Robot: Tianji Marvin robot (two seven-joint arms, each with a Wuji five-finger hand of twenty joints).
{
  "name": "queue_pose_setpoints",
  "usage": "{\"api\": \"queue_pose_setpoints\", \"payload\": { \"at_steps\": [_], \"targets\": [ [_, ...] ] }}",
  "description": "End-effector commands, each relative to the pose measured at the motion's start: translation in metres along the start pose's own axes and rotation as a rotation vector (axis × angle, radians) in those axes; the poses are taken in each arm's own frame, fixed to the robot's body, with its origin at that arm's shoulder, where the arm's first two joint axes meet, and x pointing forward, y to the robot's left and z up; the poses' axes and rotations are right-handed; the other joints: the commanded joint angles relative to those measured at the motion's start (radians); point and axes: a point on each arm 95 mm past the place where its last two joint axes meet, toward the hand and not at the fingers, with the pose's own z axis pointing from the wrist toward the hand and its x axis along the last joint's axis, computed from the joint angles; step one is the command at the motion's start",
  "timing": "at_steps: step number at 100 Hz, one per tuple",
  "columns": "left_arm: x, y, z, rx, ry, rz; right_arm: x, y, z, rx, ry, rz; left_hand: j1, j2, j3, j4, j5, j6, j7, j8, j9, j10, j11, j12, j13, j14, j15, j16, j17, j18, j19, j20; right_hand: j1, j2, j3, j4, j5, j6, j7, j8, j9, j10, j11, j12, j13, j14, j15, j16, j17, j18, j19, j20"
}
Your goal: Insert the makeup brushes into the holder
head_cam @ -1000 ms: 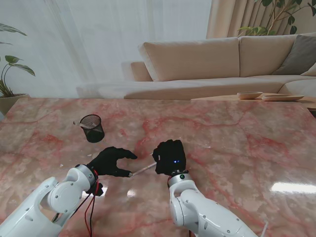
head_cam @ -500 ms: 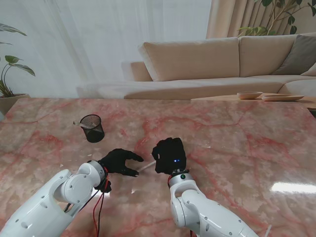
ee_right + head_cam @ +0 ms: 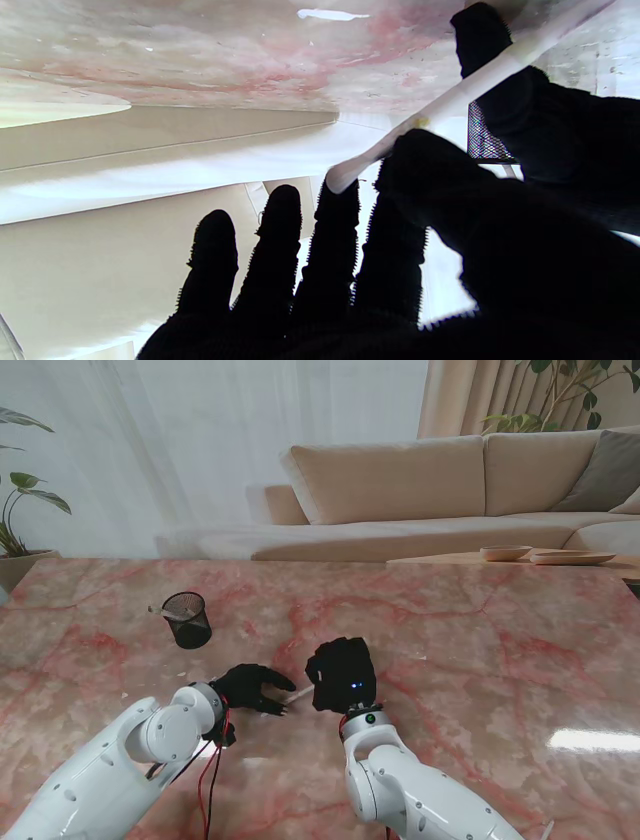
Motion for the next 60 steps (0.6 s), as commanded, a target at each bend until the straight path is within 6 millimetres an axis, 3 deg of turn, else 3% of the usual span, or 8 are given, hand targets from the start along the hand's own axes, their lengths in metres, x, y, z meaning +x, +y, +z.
{"api": "queue_pose_setpoints", "payload": {
  "at_steps": [1,13,41,47,60],
  "targets": [
    [-0.0023,0.0056,0.0025,0.002,-0.004,-0.006,0.0007,-0.0023,-0.0028,0.018,0.000,0.002,-0.003,-0.050,0.031,-0.032,0.058,-0.046,0.051,0.028,0.074,-0.027,0.032,0.019,0.059,0.021,0.044,0.024,-0.005,-0.011,0.051,0.021,-0.009,0.022,0.025,0.040,0.059,-0.014,0.097,0.054,0.006,0.003,0.003,0.022,-0.014,-0.025,0.016,0.023,-0.007,-0.015,0.010,0.028],
    [-0.0026,0.0068,0.0046,0.016,0.002,-0.002,0.0011,-0.0018,-0.0031,0.015,0.001,0.002,0.009,-0.063,0.044,-0.032,0.133,-0.087,0.133,0.063,0.183,-0.040,0.054,0.026,0.119,0.019,0.072,0.039,-0.002,-0.005,0.100,0.018,-0.009,0.023,0.023,0.040,0.058,-0.017,0.096,0.055,0.006,0.003,0.002,0.022,-0.014,-0.025,0.016,0.023,-0.007,-0.015,0.010,0.028],
    [-0.0013,0.0084,0.0068,0.025,0.006,-0.005,0.0018,-0.0020,-0.0045,0.021,0.000,0.005,0.031,-0.078,0.054,-0.031,0.210,-0.140,0.232,0.098,0.293,-0.058,0.079,0.032,0.178,0.015,0.104,0.052,-0.006,0.007,0.175,0.005,-0.009,0.026,0.021,0.041,0.056,-0.017,0.094,0.057,0.007,0.005,0.001,0.026,-0.012,-0.024,0.015,0.022,-0.008,-0.012,0.008,0.026],
    [-0.0012,0.0084,0.0071,0.023,0.006,-0.004,0.0019,-0.0021,-0.0045,0.020,-0.001,0.005,0.059,-0.093,0.029,-0.084,0.218,-0.159,0.275,0.092,0.323,-0.064,0.086,0.038,0.189,0.015,0.112,0.057,-0.010,0.007,0.199,-0.004,-0.009,0.027,0.020,0.041,0.055,-0.017,0.094,0.058,0.007,0.005,0.000,0.027,-0.011,-0.023,0.015,0.022,-0.008,-0.012,0.008,0.026],
    [-0.0012,0.0092,0.0072,0.015,0.005,0.002,0.0022,-0.0022,-0.0044,0.020,0.000,0.006,0.101,-0.109,-0.005,-0.123,0.223,-0.176,0.332,0.077,0.353,-0.064,0.090,0.049,0.205,0.011,0.121,0.064,-0.009,0.003,0.216,-0.009,-0.008,0.029,0.018,0.041,0.052,-0.020,0.093,0.060,0.008,0.005,-0.001,0.029,-0.010,-0.021,0.015,0.022,-0.008,-0.012,0.008,0.026]
  ]
}}
